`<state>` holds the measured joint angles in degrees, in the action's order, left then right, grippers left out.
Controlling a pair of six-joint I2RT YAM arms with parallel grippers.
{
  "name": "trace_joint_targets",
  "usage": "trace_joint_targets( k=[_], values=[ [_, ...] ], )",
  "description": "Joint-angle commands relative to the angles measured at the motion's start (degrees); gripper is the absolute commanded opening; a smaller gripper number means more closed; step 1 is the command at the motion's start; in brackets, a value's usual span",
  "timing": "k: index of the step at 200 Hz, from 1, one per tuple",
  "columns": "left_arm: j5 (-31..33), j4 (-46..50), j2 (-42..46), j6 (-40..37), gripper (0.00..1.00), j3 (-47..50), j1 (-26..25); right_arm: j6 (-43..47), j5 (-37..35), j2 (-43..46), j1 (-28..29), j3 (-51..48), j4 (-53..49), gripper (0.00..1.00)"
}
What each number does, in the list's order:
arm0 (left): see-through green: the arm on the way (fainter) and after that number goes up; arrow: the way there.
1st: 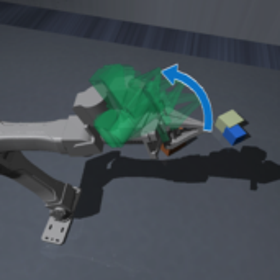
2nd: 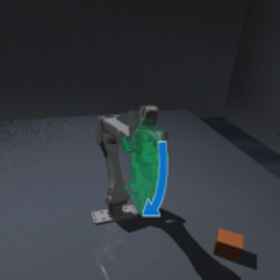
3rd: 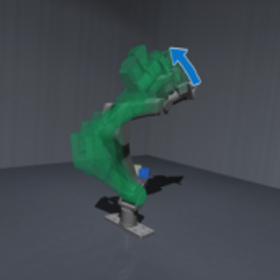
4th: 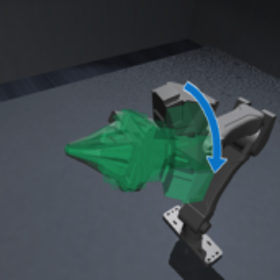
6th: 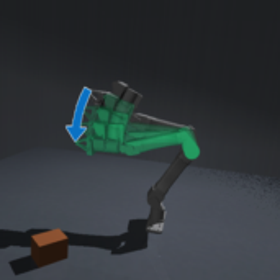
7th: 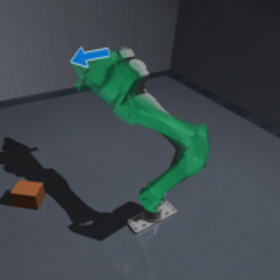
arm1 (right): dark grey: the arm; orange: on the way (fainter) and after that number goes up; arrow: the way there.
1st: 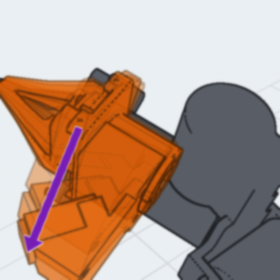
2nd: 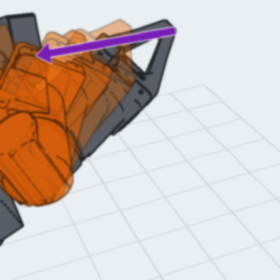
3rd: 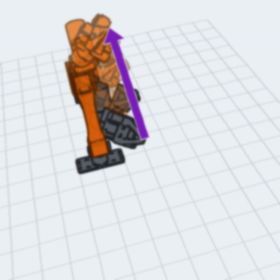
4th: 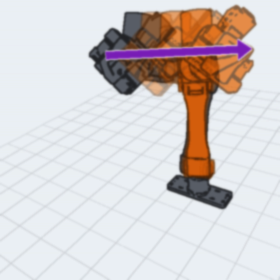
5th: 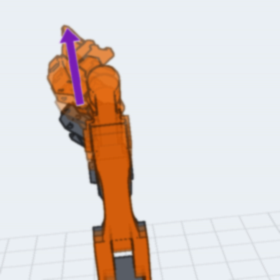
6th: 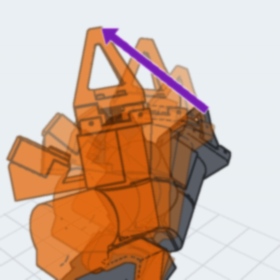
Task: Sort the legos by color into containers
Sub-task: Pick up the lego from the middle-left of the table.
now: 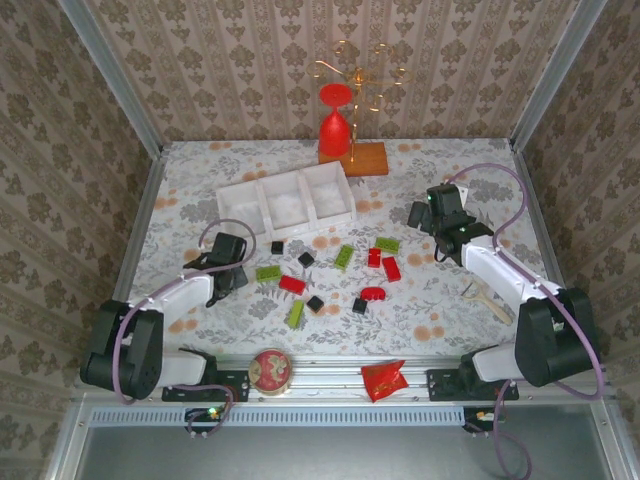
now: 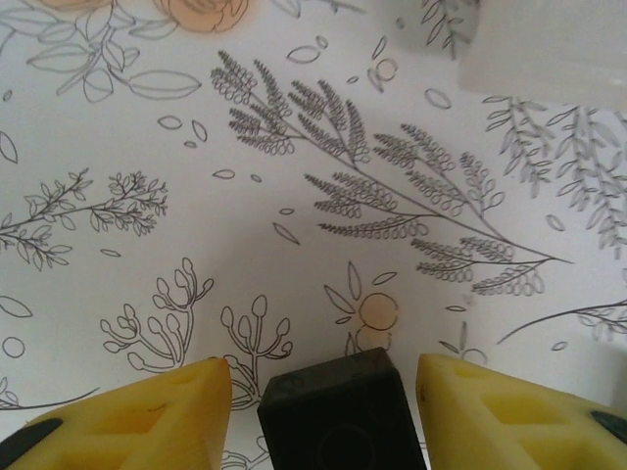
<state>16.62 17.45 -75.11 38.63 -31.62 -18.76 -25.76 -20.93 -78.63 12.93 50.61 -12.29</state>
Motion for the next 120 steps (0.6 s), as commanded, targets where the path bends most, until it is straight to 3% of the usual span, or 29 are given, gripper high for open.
trace_joint_targets(
  k=[1, 46, 91, 120],
  values=[
    [-1.24, -0.75, -1.28, 1.01, 0.53, 0.78, 0.79, -1.05, 0.22, -0.65, 0.39, 2.16, -1.68, 1.0],
    [-1.5, -1.22, -3.02, 0.17, 0.49, 0.15, 0.99, -1.05, -0.17, -2.19, 0.49, 2.89, -2.38, 1.0],
    [-1.4, -1.17, -2.94, 0.38, 0.24, 0.15, 1.01, -1.22, -0.74, -2.41, 0.52, 3.3, -3.34, 1.0],
    [-1.2, -0.62, -1.49, 0.48, 0.16, 0.15, 1.02, -1.23, -1.28, -1.43, 0.54, 3.65, -4.57, 1.0]
  ],
)
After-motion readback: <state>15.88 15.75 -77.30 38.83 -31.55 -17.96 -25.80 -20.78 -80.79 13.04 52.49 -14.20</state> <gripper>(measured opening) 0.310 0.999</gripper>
